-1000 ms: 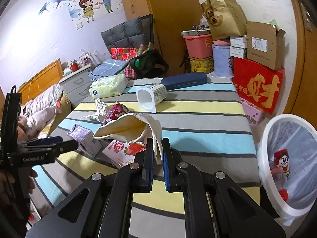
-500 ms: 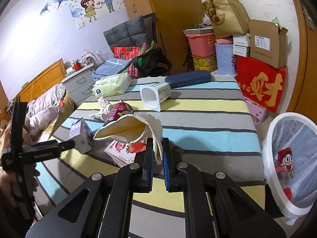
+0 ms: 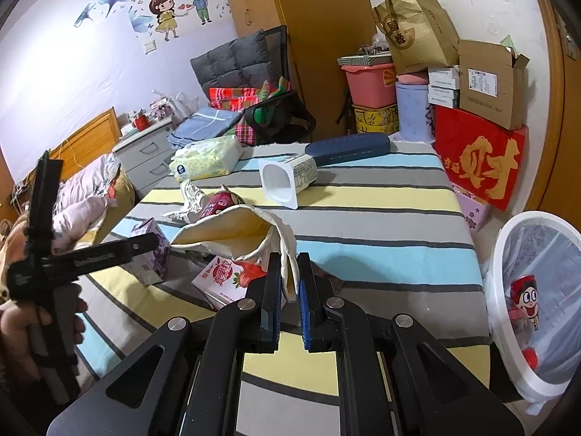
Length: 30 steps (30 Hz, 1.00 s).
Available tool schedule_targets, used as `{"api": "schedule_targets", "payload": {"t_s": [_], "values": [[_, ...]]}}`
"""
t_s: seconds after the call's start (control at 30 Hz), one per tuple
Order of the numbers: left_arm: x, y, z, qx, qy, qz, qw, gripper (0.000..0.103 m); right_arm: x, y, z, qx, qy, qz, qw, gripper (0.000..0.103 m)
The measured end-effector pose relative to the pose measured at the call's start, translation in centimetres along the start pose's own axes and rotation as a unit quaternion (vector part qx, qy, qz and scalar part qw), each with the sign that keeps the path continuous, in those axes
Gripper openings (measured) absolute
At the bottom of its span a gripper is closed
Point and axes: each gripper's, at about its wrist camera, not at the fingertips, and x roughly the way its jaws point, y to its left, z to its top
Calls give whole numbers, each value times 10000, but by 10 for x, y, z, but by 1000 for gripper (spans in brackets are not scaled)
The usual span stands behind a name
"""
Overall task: Collect trash
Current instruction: 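Grasp the cloth bag with the right gripper while the left gripper grasps the purple carton, then carry the cloth bag and purple carton over the wastebasket and open both grippers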
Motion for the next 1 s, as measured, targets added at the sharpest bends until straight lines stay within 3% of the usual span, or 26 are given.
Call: {"api": "schedule_targets", "payload": {"t_s": [0.2, 0.43, 0.6, 0.7, 0.77, 1.0], "values": [[8, -2, 4, 19, -36, 69, 10000, 69, -2, 0, 0, -3, 2, 24, 10000, 9], [16, -1, 3, 33, 207, -68, 9998, 38, -2, -2, 2, 28, -7, 28, 10000, 8], [6, -8, 0, 224, 42, 16, 9997, 38, -3, -3, 2, 63, -28, 40, 10000, 9], [-2, -10, -1, 156, 49, -244, 9996, 38, -5, -5, 2, 103, -63, 43, 9999, 9], [-12, -15, -2, 266, -68, -182, 9995, 38, -7, -7, 3, 144, -94, 49, 9998, 9], [-45, -40, -5, 493, -306, -538, 9969, 38, -20, -15, 4, 229, -257, -1, 9994, 8]]}}
